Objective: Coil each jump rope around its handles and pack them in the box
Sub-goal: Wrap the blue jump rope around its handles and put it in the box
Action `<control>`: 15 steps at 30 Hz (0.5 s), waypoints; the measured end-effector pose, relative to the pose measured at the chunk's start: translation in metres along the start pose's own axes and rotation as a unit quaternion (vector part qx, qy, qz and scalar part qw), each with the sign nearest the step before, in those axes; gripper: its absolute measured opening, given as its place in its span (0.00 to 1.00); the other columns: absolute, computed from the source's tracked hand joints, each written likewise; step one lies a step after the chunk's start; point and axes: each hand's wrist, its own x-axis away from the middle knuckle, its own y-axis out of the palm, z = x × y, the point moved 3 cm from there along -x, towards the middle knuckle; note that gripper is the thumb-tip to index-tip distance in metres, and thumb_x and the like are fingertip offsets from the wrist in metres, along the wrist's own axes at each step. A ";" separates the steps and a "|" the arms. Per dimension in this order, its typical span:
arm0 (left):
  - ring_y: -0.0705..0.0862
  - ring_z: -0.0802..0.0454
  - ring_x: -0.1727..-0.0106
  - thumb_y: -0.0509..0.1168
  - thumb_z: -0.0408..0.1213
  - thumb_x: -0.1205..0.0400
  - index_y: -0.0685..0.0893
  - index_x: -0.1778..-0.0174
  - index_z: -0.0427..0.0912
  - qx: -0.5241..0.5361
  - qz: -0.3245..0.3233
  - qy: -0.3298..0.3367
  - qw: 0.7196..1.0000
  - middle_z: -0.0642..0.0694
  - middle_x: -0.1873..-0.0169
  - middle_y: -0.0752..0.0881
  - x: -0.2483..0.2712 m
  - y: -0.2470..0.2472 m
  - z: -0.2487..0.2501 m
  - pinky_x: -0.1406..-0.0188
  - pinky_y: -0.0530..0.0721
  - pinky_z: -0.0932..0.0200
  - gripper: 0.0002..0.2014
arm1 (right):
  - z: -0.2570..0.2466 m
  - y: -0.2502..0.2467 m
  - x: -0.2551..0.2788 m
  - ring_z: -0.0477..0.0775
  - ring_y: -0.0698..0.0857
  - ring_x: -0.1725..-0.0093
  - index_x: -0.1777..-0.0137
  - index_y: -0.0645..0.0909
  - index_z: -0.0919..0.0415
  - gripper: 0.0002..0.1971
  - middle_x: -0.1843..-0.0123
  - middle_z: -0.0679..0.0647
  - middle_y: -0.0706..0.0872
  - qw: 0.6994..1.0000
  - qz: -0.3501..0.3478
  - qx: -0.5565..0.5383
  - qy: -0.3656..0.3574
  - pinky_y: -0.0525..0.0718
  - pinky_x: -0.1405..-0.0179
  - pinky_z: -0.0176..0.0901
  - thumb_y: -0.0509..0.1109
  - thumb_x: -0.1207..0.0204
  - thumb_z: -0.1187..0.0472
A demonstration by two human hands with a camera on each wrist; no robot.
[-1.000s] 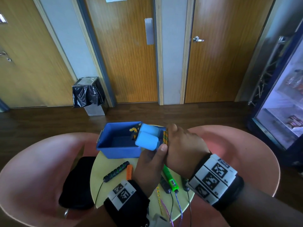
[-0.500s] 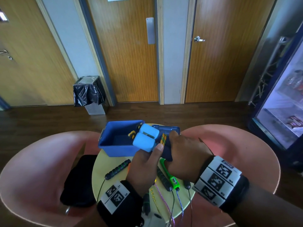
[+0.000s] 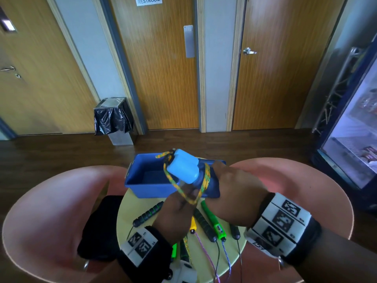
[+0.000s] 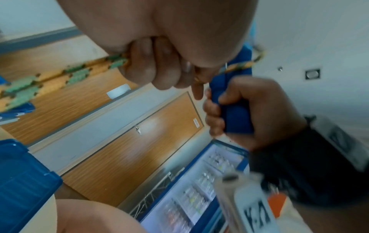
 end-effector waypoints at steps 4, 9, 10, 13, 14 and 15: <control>0.76 0.54 0.68 0.53 0.60 0.17 0.83 0.51 0.61 -0.082 0.022 0.007 0.996 0.53 0.70 0.79 0.014 0.013 -0.014 0.63 0.77 0.48 0.15 | 0.002 -0.023 -0.006 0.58 0.87 0.57 0.45 0.70 0.47 0.21 0.58 0.47 0.84 0.999 0.039 -0.018 -0.006 0.86 0.58 0.49 0.58 0.39 0.42; 0.67 0.55 0.76 0.59 0.49 0.19 0.84 0.60 0.47 0.042 0.060 -0.063 0.995 0.52 0.77 0.70 -0.001 -0.005 -0.012 0.74 0.67 0.59 0.13 | 0.000 -0.034 0.003 0.55 0.84 0.60 0.43 0.72 0.48 0.20 0.61 0.45 0.83 0.999 0.020 0.007 -0.027 0.80 0.63 0.41 0.62 0.34 0.45; 0.71 0.54 0.77 0.59 0.43 0.17 0.82 0.64 0.42 0.047 0.060 -0.073 0.994 0.50 0.78 0.73 -0.004 -0.010 -0.008 0.74 0.71 0.60 0.13 | -0.003 -0.032 0.007 0.50 0.80 0.63 0.46 0.71 0.47 0.17 0.65 0.44 0.78 0.999 -0.003 0.010 -0.038 0.74 0.68 0.36 0.63 0.34 0.44; 0.83 0.55 0.72 0.59 0.34 0.13 0.82 0.63 0.44 0.113 0.080 -0.139 0.981 0.51 0.74 0.83 -0.021 -0.036 0.000 0.71 0.83 0.59 0.13 | -0.009 -0.015 0.022 0.47 0.79 0.64 0.54 0.68 0.47 0.14 0.64 0.45 0.77 0.990 -0.108 0.012 -0.090 0.71 0.64 0.39 0.70 0.31 0.47; 0.82 0.51 0.70 0.60 0.38 0.13 0.84 0.62 0.46 0.128 0.089 -0.129 0.979 0.51 0.74 0.84 -0.027 -0.048 0.002 0.69 0.81 0.56 0.13 | -0.007 -0.006 0.027 0.49 0.83 0.59 0.53 0.68 0.47 0.14 0.61 0.46 0.80 0.984 -0.145 0.033 -0.099 0.75 0.60 0.41 0.70 0.31 0.47; 0.80 0.49 0.70 0.61 0.42 0.14 0.87 0.63 0.50 0.119 0.113 -0.099 0.981 0.51 0.75 0.82 -0.034 -0.060 0.000 0.69 0.79 0.55 0.14 | -0.001 0.003 0.030 0.51 0.85 0.56 0.51 0.69 0.47 0.14 0.58 0.46 0.82 0.977 -0.179 0.060 -0.096 0.79 0.57 0.43 0.70 0.31 0.47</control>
